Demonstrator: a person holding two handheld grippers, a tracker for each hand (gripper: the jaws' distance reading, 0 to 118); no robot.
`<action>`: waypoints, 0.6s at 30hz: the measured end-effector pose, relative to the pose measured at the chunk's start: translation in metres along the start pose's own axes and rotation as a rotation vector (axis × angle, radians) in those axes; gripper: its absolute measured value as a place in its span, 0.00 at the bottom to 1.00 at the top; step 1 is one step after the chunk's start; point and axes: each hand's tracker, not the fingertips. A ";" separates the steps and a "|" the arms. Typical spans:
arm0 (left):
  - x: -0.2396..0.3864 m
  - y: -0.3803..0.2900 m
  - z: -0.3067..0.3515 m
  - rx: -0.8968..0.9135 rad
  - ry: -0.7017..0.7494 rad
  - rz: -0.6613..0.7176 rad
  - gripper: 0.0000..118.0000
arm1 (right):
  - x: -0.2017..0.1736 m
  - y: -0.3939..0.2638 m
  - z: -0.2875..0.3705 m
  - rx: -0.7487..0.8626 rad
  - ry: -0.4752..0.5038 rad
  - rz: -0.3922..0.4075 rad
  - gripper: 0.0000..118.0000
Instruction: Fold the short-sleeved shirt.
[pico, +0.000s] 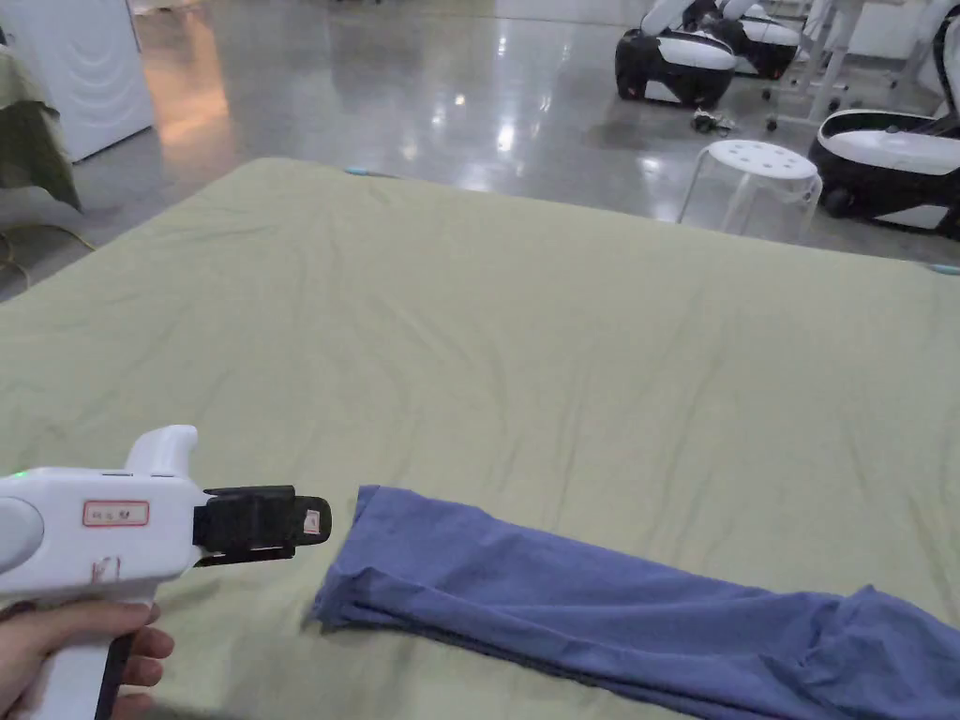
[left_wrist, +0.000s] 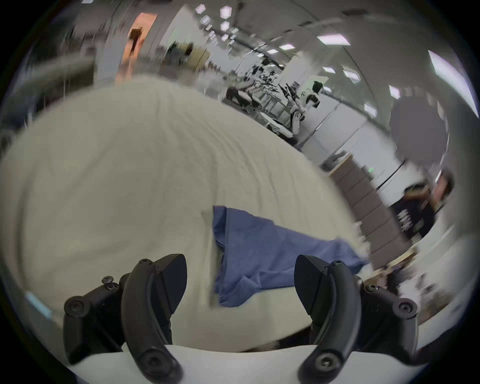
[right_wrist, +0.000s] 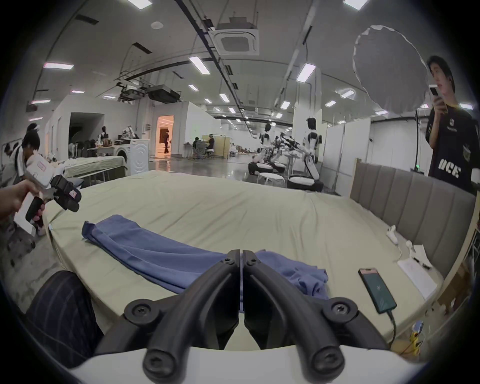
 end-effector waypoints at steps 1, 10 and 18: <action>-0.018 0.009 -0.005 -0.042 -0.088 0.086 0.73 | 0.000 -0.001 -0.001 -0.011 0.001 -0.019 0.03; -0.097 -0.025 -0.102 -0.120 -0.512 0.496 0.60 | -0.014 0.011 -0.012 -0.038 -0.018 -0.022 0.03; -0.071 -0.014 -0.155 -0.196 -0.582 0.513 0.56 | -0.024 0.023 -0.032 -0.051 0.023 -0.046 0.03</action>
